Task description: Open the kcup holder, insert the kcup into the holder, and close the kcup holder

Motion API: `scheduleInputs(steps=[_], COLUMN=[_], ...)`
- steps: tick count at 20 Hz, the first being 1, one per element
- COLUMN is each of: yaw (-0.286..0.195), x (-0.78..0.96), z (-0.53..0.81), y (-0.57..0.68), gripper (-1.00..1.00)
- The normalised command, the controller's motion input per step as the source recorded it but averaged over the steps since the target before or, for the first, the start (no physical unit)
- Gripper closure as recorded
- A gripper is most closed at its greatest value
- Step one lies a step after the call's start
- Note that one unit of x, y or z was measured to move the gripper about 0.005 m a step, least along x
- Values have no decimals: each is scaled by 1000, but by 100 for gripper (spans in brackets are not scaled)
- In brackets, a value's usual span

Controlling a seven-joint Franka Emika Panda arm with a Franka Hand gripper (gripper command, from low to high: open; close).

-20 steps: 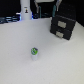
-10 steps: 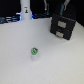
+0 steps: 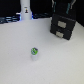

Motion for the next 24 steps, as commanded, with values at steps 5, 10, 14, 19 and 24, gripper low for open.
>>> scheduleInputs(steps=[5, 10, 14, 19, 24], yaw=[-162, -150, -131, -109, -98], x=[-205, -113, -99, -198, -384], z=[-253, -345, -399, -402, -387], y=[595, 511, 409, 264, 91], gripper=[-100, -100, -100, -100, -100])
